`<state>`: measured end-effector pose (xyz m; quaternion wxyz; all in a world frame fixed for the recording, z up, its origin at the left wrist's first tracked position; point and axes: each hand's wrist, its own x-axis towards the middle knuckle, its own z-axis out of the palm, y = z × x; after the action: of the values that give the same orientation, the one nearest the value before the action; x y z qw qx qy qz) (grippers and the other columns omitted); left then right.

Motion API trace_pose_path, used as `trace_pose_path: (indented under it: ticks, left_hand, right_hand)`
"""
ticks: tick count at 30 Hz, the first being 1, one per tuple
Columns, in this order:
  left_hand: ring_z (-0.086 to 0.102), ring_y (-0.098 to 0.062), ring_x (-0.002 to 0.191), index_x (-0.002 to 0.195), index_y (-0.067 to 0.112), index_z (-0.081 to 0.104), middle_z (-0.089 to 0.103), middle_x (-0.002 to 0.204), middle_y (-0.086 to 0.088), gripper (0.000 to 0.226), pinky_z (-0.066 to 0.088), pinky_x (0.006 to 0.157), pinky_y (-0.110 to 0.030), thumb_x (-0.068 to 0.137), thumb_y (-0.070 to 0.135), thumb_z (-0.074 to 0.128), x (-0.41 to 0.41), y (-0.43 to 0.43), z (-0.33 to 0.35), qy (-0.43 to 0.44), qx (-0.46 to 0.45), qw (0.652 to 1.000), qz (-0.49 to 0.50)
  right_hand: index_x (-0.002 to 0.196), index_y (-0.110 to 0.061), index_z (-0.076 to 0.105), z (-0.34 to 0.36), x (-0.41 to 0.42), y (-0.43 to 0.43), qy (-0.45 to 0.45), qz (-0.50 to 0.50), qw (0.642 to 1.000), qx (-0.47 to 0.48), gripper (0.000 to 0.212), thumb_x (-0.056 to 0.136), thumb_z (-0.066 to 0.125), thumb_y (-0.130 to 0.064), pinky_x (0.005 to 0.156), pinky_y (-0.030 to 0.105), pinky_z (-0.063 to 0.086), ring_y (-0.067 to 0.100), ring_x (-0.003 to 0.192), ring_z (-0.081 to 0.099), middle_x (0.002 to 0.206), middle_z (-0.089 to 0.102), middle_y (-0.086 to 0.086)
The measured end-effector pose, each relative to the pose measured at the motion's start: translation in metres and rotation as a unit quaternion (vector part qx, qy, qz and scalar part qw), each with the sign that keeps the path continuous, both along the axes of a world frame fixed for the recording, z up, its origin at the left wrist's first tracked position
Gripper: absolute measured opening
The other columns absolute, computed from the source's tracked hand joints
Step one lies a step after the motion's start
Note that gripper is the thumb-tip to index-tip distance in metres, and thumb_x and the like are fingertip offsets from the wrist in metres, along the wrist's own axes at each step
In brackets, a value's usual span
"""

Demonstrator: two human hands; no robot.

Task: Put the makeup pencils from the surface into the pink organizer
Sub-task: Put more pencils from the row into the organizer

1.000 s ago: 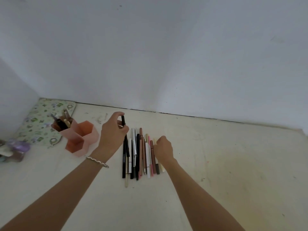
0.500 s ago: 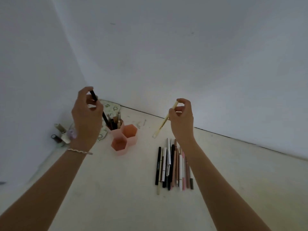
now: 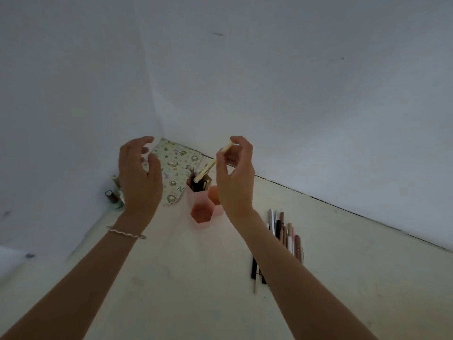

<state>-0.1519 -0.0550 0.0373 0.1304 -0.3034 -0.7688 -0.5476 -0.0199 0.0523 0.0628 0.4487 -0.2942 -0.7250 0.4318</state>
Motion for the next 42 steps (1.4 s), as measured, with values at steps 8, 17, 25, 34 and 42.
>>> trace_pose_path:
  ticks: [8,17,25,34,42]
  left_hand:
    - [0.061,-0.014,0.093,0.116,0.012,0.061,0.061,0.114,-0.001,0.029,0.054,0.076,-0.029,0.092,0.0,0.049,0.024,0.006,0.009,-0.082,0.002,0.996,-0.024]
    - [0.062,-0.012,0.082,0.104,0.021,0.058,0.06,0.088,0.009,0.019,0.054,0.073,-0.025,0.089,0.009,0.058,0.156,0.068,-0.037,-0.124,-0.259,0.93,-0.231]
    - [0.062,-0.032,0.101,0.119,0.006,0.047,0.062,0.113,-0.014,0.024,0.05,0.082,-0.039,0.095,0.01,0.047,0.204,0.095,-0.092,-0.153,-0.51,0.82,-0.209]
    - [0.064,-0.033,0.092,0.127,0.006,0.044,0.063,0.108,-0.018,0.036,0.052,0.075,-0.039,0.092,0.004,0.053,0.199,0.109,-0.092,-0.228,-0.461,0.838,-0.181]
    - [0.057,-0.022,0.083,0.144,0.021,0.04,0.058,0.092,-0.006,0.061,0.041,0.075,-0.03,0.088,0.003,0.056,0.186,0.119,-0.06,-0.184,-0.301,0.912,-0.208]
  right_hand:
    - [0.108,-0.009,0.07,-0.05,-0.001,-0.005,-0.224,0.048,0.948,0.223,0.018,0.091,0.064,-0.013,0.104,0.041,0.041,0.028,0.117,0.054,0.122,0.06,0.011]
    - [0.114,-0.011,0.061,-0.033,0.091,0.056,-0.109,-0.146,0.981,0.069,0.035,0.085,0.05,0.005,0.09,0.035,0.05,0.014,0.101,0.057,0.115,0.053,-0.006]
    - [0.102,-0.012,0.065,-0.058,0.205,0.081,-0.152,-0.237,0.96,0.011,0.031,0.086,0.049,0.009,0.073,0.003,0.037,0.001,0.082,0.054,0.101,0.062,-0.004]
    - [0.115,-0.011,0.062,-0.103,0.248,0.078,-0.294,-0.186,0.922,-0.17,0.027,0.093,0.048,-0.003,0.065,0.018,0.044,0.009,0.069,0.057,0.084,0.064,-0.003]
    - [0.12,-0.004,0.05,-0.135,0.229,0.061,-0.439,-0.11,0.863,-0.223,0.027,0.101,0.046,-0.024,0.079,0.035,0.048,0.027,0.094,0.061,0.108,0.064,0.013]
